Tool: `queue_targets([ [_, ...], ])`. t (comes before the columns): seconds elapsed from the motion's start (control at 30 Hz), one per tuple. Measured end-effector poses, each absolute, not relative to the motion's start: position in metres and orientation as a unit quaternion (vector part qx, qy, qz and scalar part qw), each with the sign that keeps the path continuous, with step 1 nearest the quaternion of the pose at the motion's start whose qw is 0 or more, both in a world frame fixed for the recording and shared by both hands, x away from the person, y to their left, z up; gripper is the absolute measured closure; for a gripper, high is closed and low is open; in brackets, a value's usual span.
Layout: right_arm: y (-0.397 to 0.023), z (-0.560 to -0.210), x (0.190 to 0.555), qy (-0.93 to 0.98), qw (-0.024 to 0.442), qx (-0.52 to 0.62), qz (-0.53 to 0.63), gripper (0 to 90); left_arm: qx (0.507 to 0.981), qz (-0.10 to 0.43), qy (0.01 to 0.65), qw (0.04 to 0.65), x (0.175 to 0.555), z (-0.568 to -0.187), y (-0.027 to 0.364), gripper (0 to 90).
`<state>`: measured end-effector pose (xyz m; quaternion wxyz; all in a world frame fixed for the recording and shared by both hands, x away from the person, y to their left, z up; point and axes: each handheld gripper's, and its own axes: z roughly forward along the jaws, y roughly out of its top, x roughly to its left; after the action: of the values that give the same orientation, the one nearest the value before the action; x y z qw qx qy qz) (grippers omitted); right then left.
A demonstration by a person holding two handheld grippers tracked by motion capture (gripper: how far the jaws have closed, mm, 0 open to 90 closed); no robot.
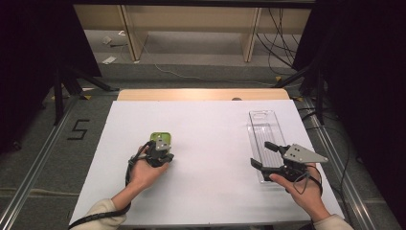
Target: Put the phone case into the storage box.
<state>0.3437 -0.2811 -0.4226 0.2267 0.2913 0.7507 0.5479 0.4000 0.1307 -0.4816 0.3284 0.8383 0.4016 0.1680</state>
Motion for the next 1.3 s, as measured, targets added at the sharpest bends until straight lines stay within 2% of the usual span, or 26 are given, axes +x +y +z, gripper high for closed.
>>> queue_targets([
  [0.43, -0.282, -0.423, 0.343, 0.752, 0.225, 0.292, 0.546, 20.9, 0.843, 0.161, 0.412, 0.307, 0.399, -0.485, 0.134, 89.9],
  [1.0, -0.282, -0.423, 0.344, 0.75, 0.226, 0.293, 0.549, 21.1, 0.837, 0.152, 0.438, 0.29, 0.398, -0.483, 0.159, 89.9],
  [1.3, -0.283, -0.423, 0.344, 0.751, 0.225, 0.293, 0.547, 21.1, 0.844, 0.153, 0.427, 0.285, 0.399, -0.482, 0.159, 88.9],
])
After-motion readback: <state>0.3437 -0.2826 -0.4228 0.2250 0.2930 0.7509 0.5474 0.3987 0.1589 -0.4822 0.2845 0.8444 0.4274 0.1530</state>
